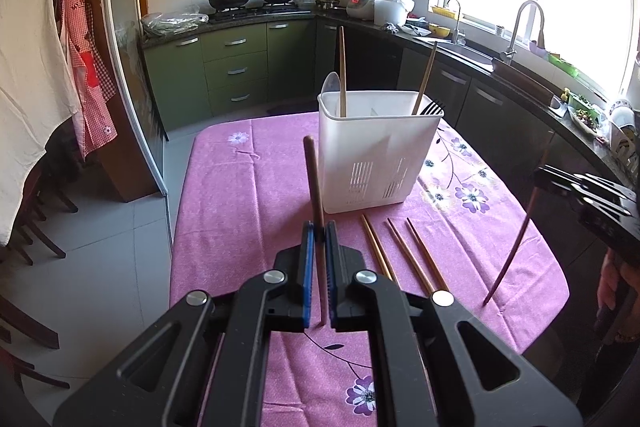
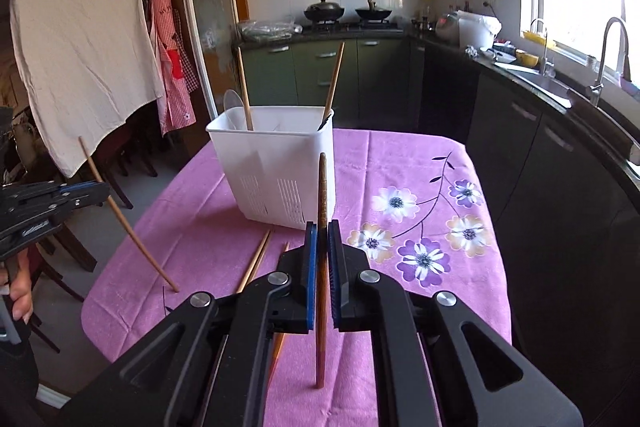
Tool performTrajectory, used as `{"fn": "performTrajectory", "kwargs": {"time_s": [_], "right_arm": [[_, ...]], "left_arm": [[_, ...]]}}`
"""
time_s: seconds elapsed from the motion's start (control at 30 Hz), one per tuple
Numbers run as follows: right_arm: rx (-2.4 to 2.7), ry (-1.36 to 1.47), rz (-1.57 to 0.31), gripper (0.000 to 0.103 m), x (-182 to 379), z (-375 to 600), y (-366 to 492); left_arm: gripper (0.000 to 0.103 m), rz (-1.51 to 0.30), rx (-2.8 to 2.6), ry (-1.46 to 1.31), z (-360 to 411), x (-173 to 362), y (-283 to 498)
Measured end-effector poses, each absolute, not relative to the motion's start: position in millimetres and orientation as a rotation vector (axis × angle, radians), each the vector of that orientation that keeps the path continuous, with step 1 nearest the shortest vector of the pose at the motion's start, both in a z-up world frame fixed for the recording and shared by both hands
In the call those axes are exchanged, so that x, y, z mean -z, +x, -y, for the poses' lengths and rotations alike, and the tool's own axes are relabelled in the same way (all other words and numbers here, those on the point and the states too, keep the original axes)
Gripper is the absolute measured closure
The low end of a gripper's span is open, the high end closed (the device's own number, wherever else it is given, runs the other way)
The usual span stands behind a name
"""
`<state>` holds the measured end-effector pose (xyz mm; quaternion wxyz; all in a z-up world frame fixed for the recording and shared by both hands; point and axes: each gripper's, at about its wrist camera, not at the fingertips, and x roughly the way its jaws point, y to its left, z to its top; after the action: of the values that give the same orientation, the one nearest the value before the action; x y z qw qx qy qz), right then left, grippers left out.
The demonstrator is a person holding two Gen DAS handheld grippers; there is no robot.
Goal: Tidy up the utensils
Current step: 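Grasp a wooden chopstick with the right tool and lift it upright, then carry the left tool's chopstick over the white holder and release it inside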
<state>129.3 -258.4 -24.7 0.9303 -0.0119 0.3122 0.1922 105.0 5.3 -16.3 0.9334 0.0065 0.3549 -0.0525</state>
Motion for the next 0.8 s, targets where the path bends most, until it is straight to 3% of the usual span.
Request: {"fn": "performTrajectory", "kwargs": {"time_s": [0.4, 0.8], "right_arm": [[-0.390, 0.015, -0.601, 0.097, 21.7, 277.7, 95.7], [-0.431, 0.059, -0.592, 0.097, 26.3, 289.4, 96.9]], "left_arm": [[0.097, -0.730, 0.135, 0.004, -0.8, 5.0, 107.0], [0.097, -0.577, 0.191, 0.035, 26.0, -96.0, 135.9]]}}
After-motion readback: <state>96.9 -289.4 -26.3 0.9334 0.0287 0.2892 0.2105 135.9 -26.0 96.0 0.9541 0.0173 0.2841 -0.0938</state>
